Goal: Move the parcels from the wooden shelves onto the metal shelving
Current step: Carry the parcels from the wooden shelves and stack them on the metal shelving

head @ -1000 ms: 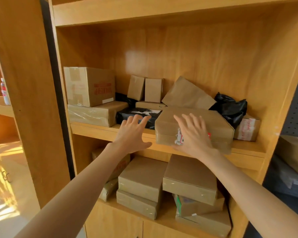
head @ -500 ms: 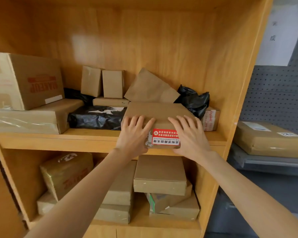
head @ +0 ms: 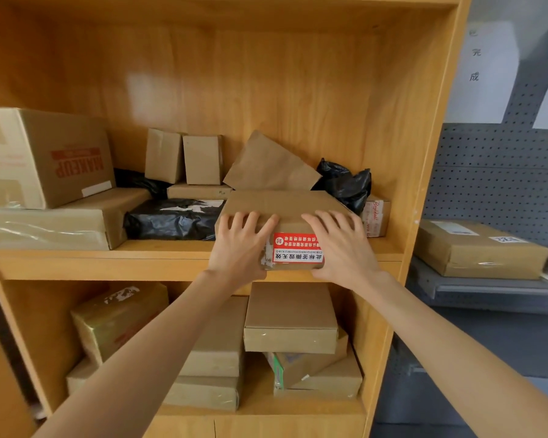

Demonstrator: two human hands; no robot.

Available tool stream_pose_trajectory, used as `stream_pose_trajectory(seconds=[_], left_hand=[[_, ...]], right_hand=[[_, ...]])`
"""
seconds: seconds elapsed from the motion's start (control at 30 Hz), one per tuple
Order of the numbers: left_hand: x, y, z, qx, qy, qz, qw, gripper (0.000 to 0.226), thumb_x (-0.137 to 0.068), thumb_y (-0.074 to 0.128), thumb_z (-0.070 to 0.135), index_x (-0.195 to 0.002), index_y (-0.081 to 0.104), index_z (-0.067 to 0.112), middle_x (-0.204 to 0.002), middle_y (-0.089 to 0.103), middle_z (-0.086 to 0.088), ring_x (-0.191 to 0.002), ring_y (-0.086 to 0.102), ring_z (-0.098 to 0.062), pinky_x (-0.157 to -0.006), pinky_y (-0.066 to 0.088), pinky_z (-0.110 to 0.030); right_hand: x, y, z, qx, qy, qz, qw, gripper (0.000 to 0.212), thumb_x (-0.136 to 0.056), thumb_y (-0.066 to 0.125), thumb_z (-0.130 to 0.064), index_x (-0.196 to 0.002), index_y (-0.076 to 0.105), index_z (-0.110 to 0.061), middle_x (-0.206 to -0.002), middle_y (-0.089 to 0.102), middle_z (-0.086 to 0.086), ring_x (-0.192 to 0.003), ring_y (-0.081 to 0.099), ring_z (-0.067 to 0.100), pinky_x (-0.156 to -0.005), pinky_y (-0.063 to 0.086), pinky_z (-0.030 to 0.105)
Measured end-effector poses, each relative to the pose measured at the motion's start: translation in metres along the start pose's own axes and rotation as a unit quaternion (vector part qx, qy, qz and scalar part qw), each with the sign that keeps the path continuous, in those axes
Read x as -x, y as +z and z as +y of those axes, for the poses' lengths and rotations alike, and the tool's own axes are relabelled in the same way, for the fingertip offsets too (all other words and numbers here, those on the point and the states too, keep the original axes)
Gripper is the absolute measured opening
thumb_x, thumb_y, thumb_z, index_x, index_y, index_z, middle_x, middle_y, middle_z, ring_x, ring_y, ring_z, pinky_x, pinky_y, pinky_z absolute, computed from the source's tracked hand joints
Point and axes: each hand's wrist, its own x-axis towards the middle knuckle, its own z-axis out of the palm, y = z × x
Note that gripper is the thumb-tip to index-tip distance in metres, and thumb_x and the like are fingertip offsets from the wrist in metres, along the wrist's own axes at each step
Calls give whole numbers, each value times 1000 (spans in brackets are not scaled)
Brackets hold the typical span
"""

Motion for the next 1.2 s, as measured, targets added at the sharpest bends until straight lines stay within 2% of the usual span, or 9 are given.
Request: stream_pose_trajectory(seconds=[0.23,0.5,0.57,0.7,0.83,0.93,1.07,1.13,1.2], left_hand=[[30,-35,-3,28,0,80,996,107,-45,85,57,-130,32,21,-116,59,-13,-104,56,-34,-92,44,-51],[64,-89,11,55,-16,100,993,104,-49,85,55,-133,34,21,-121,57,-15,-109,54,-36,-96,40,-54],[74,-106,16,62,-31,94,993,104,-50,86,54,-133,34,20,-121,56,-15,-110,53,-36,-96,39,-54],[90,-147,22,170,-157,85,969,100,-56,85,48,-139,38,16,-129,51,-13,-119,45,-34,-100,34,-51],[98,-179,38,385,-325,104,857,102,-56,84,48,-138,31,20,-130,47,-5,-122,43,-24,-101,40,-48],[108,-205,68,586,-386,120,702,87,-60,86,35,-127,32,24,-120,51,3,-111,51,-14,-85,48,-28],[124,-237,105,766,-482,45,424,98,-50,84,42,-134,35,26,-125,54,-2,-113,54,-24,-87,52,-40],[132,-255,119,804,-476,5,356,100,-50,85,47,-136,38,27,-127,55,-4,-112,55,-25,-67,56,-34],[138,-268,129,821,-460,-19,338,89,-54,79,54,-131,46,25,-127,57,-5,-111,56,-25,-67,54,-34]], right_hand=[[23,-42,-17,10,-10,31,999,104,-42,91,-44,-131,50,-11,-124,59,14,-113,55,34,-98,40,54],[59,-105,-28,48,-9,45,998,104,-43,92,-42,-133,49,-12,-126,58,15,-117,53,36,-101,36,55],[69,-123,-27,59,-17,62,996,111,-44,91,-45,-138,41,-13,-134,52,18,-127,45,39,-106,28,60],[89,-160,-22,42,-11,104,994,131,-52,84,-58,-151,7,-21,-157,13,21,-143,7,44,-112,1,63],[118,-184,-20,-116,63,105,986,125,-61,75,-65,-150,-4,-26,-159,3,16,-145,1,36,-116,4,57],[150,-191,-23,-333,126,60,932,119,-68,70,-66,-148,-12,-35,-161,-4,5,-147,-4,25,-118,3,47],[181,-205,-32,-624,269,-52,732,126,-63,76,-61,-150,-12,-35,-160,-1,-8,-147,4,17,-117,10,46],[186,-219,-33,-719,345,-119,591,139,-48,75,-70,-149,-14,-38,-160,6,-3,-145,16,25,-115,20,53],[188,-231,-33,-771,374,-148,494,145,-38,73,-69,-149,-14,-38,-158,18,3,-137,33,31,-110,29,57]])
